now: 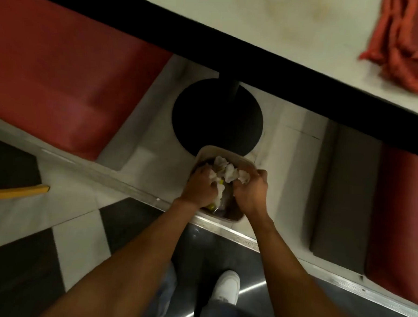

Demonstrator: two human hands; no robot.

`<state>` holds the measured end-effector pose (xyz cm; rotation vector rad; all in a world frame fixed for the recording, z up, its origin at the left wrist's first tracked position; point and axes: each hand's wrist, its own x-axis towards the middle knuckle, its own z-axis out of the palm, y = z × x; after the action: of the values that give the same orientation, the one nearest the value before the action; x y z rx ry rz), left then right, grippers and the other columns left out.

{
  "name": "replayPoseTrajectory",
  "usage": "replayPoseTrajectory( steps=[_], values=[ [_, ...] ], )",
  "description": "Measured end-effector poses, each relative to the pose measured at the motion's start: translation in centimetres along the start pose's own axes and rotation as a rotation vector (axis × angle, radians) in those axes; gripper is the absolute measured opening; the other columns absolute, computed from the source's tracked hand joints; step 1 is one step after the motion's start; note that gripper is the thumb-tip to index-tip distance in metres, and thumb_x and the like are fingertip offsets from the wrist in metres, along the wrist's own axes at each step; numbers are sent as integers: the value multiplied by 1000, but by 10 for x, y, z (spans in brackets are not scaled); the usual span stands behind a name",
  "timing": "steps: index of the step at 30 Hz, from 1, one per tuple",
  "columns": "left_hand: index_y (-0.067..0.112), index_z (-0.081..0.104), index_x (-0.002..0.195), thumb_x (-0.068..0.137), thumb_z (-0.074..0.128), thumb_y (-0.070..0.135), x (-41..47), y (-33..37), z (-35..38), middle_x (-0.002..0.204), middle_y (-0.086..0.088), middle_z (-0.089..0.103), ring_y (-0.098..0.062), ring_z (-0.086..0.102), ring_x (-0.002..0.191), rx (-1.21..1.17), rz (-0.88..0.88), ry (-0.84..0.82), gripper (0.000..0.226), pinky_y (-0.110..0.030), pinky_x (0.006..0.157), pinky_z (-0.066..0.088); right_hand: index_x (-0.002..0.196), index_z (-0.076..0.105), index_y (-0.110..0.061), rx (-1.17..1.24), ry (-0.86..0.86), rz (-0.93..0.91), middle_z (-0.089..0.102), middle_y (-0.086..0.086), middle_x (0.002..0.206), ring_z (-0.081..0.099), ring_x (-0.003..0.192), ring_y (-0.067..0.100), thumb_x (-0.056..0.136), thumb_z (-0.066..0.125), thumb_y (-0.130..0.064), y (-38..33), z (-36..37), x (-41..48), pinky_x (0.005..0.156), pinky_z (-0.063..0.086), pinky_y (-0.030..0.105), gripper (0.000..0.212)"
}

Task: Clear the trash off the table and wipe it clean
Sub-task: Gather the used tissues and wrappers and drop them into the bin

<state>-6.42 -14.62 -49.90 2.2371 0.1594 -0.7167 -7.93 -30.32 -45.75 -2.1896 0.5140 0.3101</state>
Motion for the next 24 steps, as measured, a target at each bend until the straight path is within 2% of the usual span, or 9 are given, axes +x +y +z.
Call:
replayPoseTrajectory(
  steps=[2, 5, 8, 10, 13, 15, 19, 22, 24],
  values=[
    [7, 49, 150, 99, 59, 22, -7, 4, -16, 153, -16, 51, -33, 47, 142, -62, 24, 31, 54, -40, 119, 37, 144, 50, -13, -22, -38, 9, 45, 14, 147, 53, 128, 31, 96, 72, -19, 0, 6, 4, 107, 42, 28, 54],
    [10, 62, 137, 99, 60, 11, -14, 4, -36, 139, -10, 64, -25, 59, 129, -115, 63, 76, 38, -35, 108, 48, 152, 40, -14, -82, -142, -5, 39, 16, 154, 45, 139, 35, 97, 70, -23, 1, 19, 11, 119, 40, 46, 63],
    [11, 67, 128, 99, 59, 12, -18, -4, -47, 128, -9, 66, -23, 62, 119, -97, 86, 131, 30, -29, 98, 49, 155, 35, -15, -273, -256, -72, 35, 18, 155, 35, 142, 40, 98, 58, -49, 7, 39, 18, 120, 33, 53, 70],
    [12, 67, 127, 98, 57, 20, -19, -10, -49, 125, -10, 64, -25, 61, 116, -58, 109, 156, 31, -30, 95, 49, 157, 31, -17, -387, -294, -98, 32, 20, 158, 32, 143, 45, 92, 44, -65, 21, 59, 29, 120, 30, 57, 82],
    [12, 65, 131, 100, 57, 17, -20, -17, -49, 129, -11, 62, -25, 59, 119, -29, 112, 145, 32, -27, 95, 44, 162, 27, -19, -543, -453, -75, 19, 17, 168, 19, 152, 47, 101, 28, -63, 29, 80, 39, 124, 15, 60, 75],
    [12, 63, 134, 101, 57, 12, -21, -18, -49, 133, -11, 61, -25, 59, 121, -24, 111, 143, 34, -24, 96, 42, 165, 20, -23, -496, -528, -35, 13, 13, 172, 10, 157, 44, 106, 35, -56, 23, 79, 38, 125, 11, 58, 69],
    [11, 64, 134, 100, 56, 10, -24, -11, -54, 131, -12, 64, -27, 61, 120, 6, 94, 139, 35, -23, 92, 40, 167, 8, -29, -413, -514, -28, 6, 10, 175, 0, 159, 41, 105, 46, -57, 20, 62, 38, 127, 4, 56, 78],
    [13, 63, 136, 103, 54, 12, -35, 3, -63, 133, -11, 64, -26, 60, 122, 48, 61, 121, 35, -21, 91, 38, 165, 5, -38, -378, -458, -55, 5, 9, 174, 4, 158, 40, 100, 56, -58, 6, 36, 24, 127, 10, 57, 85],
    [15, 60, 140, 104, 53, 16, -49, 18, -72, 137, -8, 62, -25, 59, 125, 57, 24, 97, 37, -21, 92, 38, 165, 10, -38, -345, -430, -58, 10, 8, 173, 9, 157, 39, 96, 64, -55, -8, 16, 9, 126, 14, 53, 89]
  ],
)
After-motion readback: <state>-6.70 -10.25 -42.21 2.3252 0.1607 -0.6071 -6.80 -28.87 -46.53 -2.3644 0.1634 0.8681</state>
